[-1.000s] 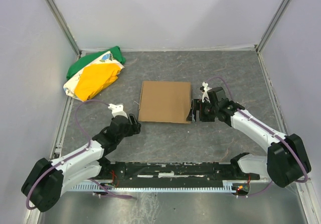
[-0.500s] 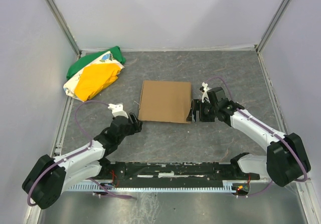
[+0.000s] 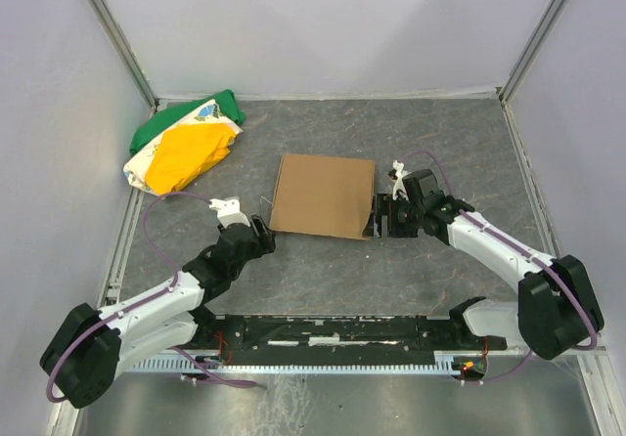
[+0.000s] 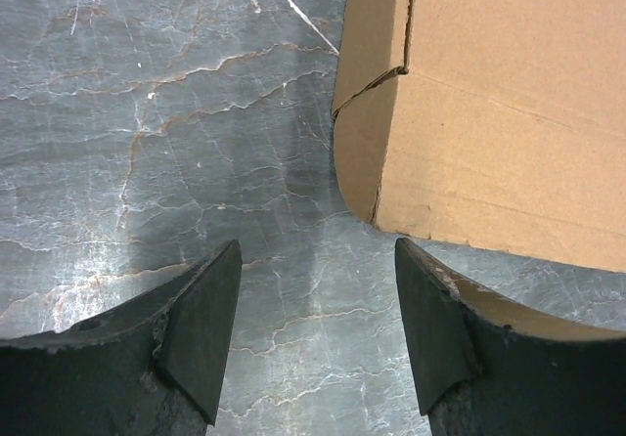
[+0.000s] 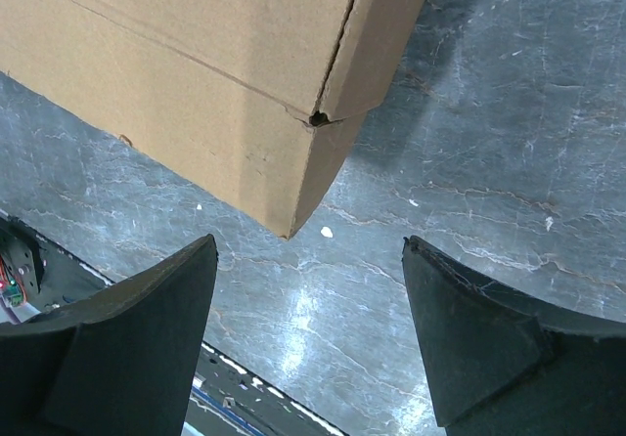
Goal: Fold the paper box
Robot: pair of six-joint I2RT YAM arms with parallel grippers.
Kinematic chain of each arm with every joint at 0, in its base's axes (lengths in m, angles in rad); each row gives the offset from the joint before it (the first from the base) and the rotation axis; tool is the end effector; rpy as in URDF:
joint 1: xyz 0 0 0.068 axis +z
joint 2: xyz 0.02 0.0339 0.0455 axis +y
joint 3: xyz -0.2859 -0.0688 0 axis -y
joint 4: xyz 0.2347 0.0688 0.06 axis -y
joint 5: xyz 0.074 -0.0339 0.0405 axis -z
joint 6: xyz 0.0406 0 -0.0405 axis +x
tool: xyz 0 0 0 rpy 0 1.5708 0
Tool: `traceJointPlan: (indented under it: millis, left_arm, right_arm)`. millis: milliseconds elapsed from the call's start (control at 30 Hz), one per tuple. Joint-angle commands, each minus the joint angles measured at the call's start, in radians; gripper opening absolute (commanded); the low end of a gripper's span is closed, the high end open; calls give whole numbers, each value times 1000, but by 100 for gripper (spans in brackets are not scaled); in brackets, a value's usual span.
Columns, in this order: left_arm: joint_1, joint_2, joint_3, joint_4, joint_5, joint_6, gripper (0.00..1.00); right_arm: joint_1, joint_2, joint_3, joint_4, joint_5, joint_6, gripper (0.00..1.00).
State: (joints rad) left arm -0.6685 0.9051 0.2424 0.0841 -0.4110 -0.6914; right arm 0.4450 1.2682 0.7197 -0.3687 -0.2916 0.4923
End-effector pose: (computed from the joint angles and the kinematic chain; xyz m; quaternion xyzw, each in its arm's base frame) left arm 0.1344 -0.0855 0.1804 -0.1070 0.8598 -0.1534 0.4752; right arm 0.2071 0.1117 0.2256 -0.0245 0.9379 0.2662 0.2212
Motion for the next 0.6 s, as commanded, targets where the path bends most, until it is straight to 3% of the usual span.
traceJointPlan:
  millis: [0, 167, 400, 567]
  left_arm:
    - [-5, -9, 37, 2, -30, 6, 71]
    - [-6, -46, 52, -40, 25, -25, 71]
    - [-6, -223, 90, -220, 180, -42, 69]
    - [-7, -318, 102, -205, 125, -31, 63]
  right_arm:
    - [6, 3, 32, 40, -16, 0, 84]
    - [5, -4, 28, 35, -14, -5, 84]
    - [6, -15, 27, 23, -11, -13, 84]
    - [6, -20, 44, -2, 7, -24, 84]
